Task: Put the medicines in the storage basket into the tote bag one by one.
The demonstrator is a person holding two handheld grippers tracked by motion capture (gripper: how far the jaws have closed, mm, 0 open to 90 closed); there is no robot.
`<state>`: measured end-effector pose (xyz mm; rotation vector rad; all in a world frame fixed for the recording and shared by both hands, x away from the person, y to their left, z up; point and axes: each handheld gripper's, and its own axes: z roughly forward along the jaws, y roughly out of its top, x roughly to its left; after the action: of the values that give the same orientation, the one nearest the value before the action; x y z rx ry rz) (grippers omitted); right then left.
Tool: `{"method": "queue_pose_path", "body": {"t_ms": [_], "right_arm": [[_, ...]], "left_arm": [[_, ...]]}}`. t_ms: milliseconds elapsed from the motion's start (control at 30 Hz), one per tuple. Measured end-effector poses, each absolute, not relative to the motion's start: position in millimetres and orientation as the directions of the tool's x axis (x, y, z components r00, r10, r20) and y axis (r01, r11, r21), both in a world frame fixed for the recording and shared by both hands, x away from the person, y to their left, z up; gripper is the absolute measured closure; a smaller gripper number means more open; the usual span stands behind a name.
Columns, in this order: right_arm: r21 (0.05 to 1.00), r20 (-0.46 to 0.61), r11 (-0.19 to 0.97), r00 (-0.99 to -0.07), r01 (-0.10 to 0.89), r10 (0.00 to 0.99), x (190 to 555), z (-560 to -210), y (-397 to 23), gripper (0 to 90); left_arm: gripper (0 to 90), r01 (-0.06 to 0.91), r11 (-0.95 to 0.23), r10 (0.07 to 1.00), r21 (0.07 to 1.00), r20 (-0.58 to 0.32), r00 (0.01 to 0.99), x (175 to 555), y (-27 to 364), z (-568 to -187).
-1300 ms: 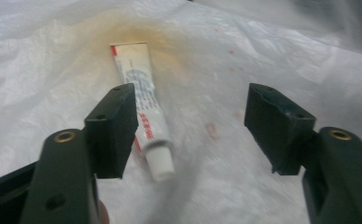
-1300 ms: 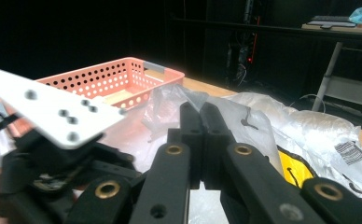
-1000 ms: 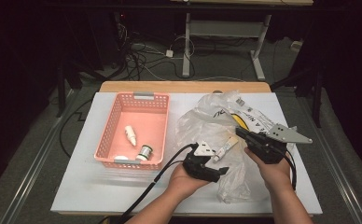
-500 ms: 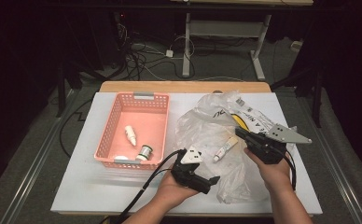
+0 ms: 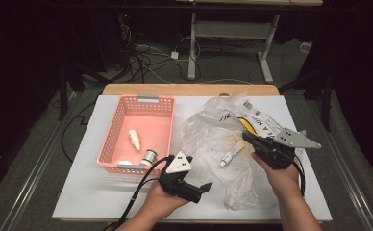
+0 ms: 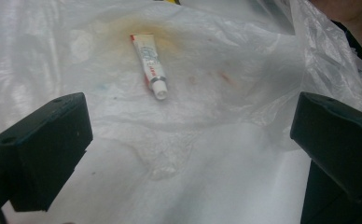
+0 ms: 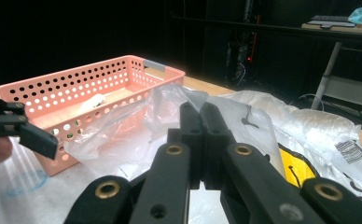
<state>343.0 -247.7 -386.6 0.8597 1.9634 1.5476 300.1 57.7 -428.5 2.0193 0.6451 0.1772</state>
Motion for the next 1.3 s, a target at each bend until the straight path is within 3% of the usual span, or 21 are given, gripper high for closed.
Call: {"method": "queue_pose_path", "body": {"t_ms": [767, 1300], "right_arm": [[0.973, 0.001, 0.156, -0.68, 0.17, 0.733, 342, -386, -249, 90.0], [0.973, 0.004, 0.153, -0.68, 0.171, 0.733, 342, -386, -250, 90.0]], "left_arm": [[0.0, 0.404, -0.322, 0.618, 0.856, -0.133, 0.775, 304, 118, -420], [0.0, 0.448, -0.259, 0.73, 0.856, -0.131, 0.671, 319, 167, -417]]}}
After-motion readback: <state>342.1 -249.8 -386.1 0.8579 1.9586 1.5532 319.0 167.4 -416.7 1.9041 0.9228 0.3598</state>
